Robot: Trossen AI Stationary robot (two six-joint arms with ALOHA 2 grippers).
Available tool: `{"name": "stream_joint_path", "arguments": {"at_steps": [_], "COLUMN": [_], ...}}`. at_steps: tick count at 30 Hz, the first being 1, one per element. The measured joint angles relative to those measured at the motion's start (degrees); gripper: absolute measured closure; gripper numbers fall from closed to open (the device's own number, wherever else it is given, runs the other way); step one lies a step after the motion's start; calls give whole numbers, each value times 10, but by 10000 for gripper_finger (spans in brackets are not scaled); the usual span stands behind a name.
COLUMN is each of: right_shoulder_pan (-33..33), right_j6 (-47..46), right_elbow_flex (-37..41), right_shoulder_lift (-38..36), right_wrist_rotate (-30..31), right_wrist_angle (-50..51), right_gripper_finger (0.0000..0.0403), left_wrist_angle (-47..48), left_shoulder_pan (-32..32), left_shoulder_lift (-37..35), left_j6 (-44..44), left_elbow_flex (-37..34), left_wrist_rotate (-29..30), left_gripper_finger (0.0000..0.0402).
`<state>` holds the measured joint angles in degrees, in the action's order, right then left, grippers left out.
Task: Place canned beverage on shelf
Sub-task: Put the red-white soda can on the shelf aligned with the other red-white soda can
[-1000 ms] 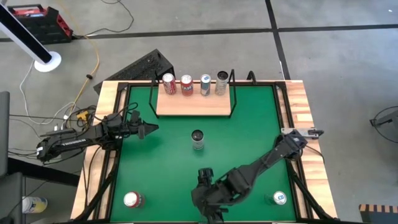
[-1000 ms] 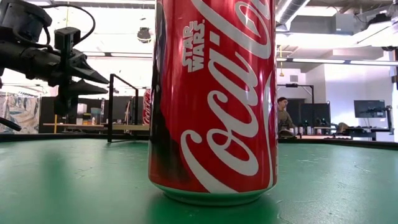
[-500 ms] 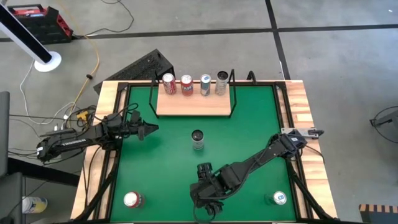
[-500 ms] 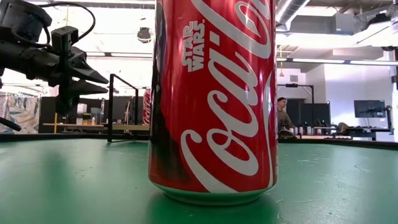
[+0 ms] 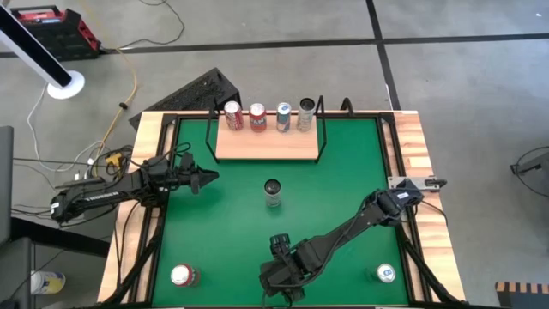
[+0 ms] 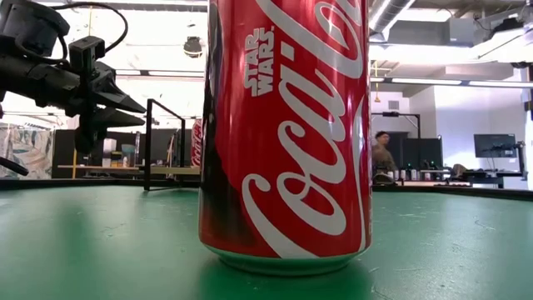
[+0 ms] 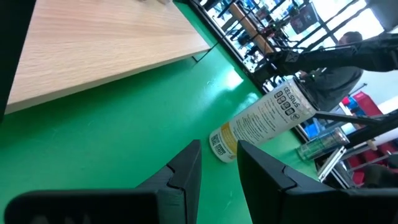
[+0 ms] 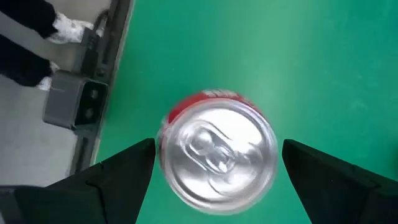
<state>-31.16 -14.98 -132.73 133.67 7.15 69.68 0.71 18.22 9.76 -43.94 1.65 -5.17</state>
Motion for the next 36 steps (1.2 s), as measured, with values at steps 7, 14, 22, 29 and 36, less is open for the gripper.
{"name": "stream_joint_path", "arguments": {"at_steps": [7,14,22,29,36], "right_shoulder_pan": [2,2,10,32,68], "right_j6": [0,-4,-30,-44,-81], "right_elbow_flex": [0,0,-1,-17,-16], "right_shoulder_lift": [9,18,17,-4,-88], "right_wrist_rotate": [-6,-11,-20,-29,31], "right_wrist_angle": [0,-14,-8,48,169], "right_gripper_finger": [27,29,87,87,87], "left_wrist_angle": [1,1,1,1,3], "left_shoulder_pan": [0,0,0,0,0], "left_shoulder_lift": [0,0,0,0,0], "left_j6": [0,0,0,0,14], "left_elbow_flex": [0,0,0,0,0], "left_wrist_rotate": [6,7,6,5,19], "left_gripper_finger": [313,313,313,313,313]}}
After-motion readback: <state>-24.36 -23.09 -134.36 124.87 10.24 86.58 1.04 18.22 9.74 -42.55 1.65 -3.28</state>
